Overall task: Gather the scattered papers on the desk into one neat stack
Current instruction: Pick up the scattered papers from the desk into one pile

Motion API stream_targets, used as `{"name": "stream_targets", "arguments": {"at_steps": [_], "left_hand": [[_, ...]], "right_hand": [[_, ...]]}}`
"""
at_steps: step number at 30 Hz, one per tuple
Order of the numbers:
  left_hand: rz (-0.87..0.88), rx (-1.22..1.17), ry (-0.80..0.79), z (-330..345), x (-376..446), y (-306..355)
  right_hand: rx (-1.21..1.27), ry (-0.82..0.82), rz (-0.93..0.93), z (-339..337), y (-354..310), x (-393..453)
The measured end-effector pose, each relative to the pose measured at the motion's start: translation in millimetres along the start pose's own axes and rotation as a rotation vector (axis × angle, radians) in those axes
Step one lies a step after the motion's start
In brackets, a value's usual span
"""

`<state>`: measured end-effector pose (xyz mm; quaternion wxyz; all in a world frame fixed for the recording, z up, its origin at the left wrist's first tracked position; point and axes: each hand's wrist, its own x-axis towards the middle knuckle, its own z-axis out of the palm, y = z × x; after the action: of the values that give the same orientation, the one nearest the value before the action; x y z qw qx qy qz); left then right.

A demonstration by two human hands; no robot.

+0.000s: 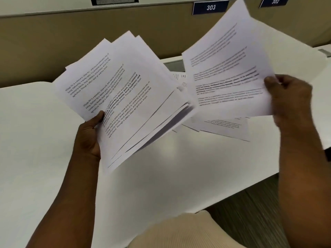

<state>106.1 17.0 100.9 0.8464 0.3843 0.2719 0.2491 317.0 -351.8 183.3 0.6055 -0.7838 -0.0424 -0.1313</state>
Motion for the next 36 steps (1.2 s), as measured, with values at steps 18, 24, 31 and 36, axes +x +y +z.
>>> {"name": "stream_targets", "arguments": {"at_steps": [18, 24, 31, 36], "left_hand": [[-0.064, 0.13, -0.022, 10.0, -2.8, -1.0], [-0.093, 0.083, 0.035, 9.7, -10.9, -8.9], [-0.076, 0.235, 0.185, 17.9, -8.0, -38.1], [-0.23, 0.296, 0.296, 18.3, 1.0, -74.7]], "right_hand": [[0.351, -0.539, 0.485, 116.5, 36.9, -84.7], [0.393, -0.66, 0.534, 128.6, 45.7, -81.7], [0.298, -0.81, 0.502, 128.4, 70.6, -52.8], [0.113, -0.963, 0.475, 122.2, 97.4, -24.3]]}}
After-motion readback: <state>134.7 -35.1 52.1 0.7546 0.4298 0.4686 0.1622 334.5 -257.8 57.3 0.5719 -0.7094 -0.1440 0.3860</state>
